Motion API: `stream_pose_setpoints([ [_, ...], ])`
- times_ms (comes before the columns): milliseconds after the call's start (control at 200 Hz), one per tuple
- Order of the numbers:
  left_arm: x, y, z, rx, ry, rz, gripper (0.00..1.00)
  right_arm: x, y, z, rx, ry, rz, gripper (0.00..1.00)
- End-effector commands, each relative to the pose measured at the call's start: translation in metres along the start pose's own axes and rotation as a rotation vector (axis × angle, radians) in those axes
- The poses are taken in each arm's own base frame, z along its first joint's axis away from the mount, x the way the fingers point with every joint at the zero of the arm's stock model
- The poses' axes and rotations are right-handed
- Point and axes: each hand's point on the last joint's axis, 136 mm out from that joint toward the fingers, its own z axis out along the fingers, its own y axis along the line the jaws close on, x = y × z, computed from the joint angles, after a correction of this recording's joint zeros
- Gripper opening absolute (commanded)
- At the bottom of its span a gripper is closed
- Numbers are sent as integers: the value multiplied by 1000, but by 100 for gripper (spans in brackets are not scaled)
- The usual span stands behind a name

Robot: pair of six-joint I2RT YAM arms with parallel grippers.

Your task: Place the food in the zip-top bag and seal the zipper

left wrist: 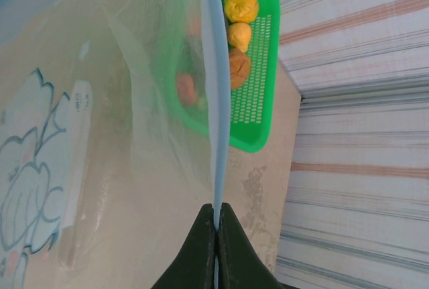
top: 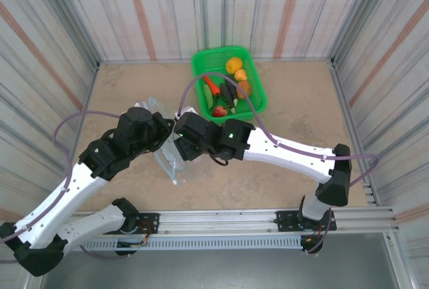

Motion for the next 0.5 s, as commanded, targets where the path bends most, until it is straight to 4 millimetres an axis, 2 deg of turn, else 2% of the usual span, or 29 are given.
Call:
stream_pose_setpoints([
  [0,-5,-5,-4,41,-30,-9,0,-19,1,-30,-48,-68,27,74],
  [180,-3,-3,-2,37,-29,-3,0,-23,10,-40,-122,-74,51,73],
  [496,-2,2,2,28,-28,-10,0,-27,18,-31,-151,-62,65,75],
])
